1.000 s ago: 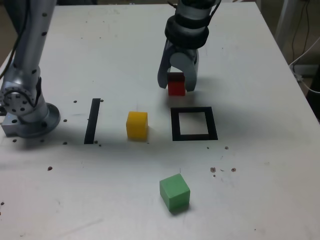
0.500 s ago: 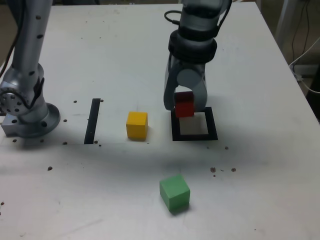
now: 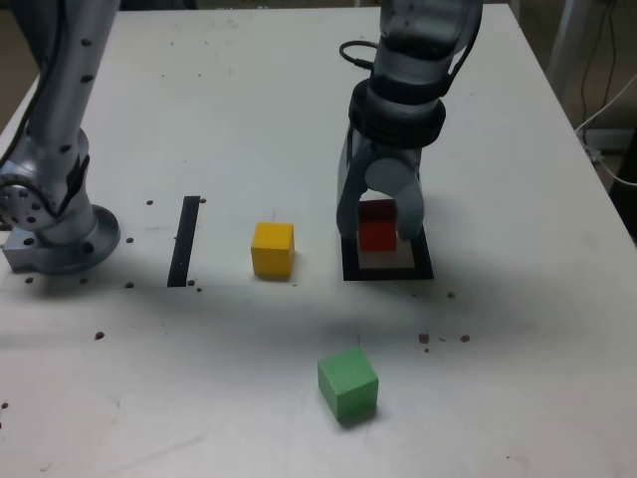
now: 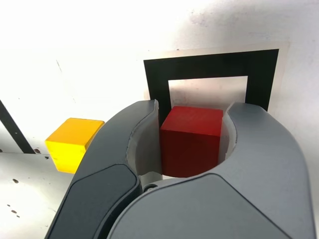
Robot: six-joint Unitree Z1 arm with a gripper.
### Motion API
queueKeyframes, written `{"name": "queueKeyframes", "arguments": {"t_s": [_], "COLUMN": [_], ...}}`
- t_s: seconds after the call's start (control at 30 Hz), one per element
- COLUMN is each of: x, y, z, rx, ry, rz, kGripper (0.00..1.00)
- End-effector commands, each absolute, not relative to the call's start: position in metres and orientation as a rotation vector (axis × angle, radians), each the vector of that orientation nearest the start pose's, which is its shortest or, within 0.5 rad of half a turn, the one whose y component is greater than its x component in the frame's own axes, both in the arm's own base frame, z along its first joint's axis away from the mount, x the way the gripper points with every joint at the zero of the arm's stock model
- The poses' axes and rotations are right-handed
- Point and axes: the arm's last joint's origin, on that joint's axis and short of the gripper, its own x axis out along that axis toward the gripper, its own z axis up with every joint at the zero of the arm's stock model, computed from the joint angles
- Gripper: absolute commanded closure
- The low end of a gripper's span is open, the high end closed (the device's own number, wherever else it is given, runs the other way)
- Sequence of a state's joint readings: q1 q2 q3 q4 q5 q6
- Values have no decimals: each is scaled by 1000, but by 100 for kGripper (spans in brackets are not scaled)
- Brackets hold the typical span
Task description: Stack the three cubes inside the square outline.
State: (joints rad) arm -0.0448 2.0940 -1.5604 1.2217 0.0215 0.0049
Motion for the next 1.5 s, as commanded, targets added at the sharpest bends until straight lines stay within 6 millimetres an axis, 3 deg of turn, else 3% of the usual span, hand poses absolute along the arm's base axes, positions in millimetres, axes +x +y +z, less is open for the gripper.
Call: {"name": "queueKeyframes", "arguments": {"t_s": [0.0, 0.17, 0.23, 0.57, 0.77, 1.03, 1.47], "x": [372, 374, 374, 372, 361, 317, 248], "y": [-16, -14, -13, -10, -7, 0, -4], "z": [224, 219, 218, 217, 233, 266, 266], "rx": [65, 71, 70, 71, 98, 104, 61], "ry": [1756, 1754, 1757, 1764, 1741, 1740, 1806], "rz": [-19, -18, -17, -9, 33, 158, 161], "kGripper": [60, 12, 4, 2, 1, 1, 1]}}
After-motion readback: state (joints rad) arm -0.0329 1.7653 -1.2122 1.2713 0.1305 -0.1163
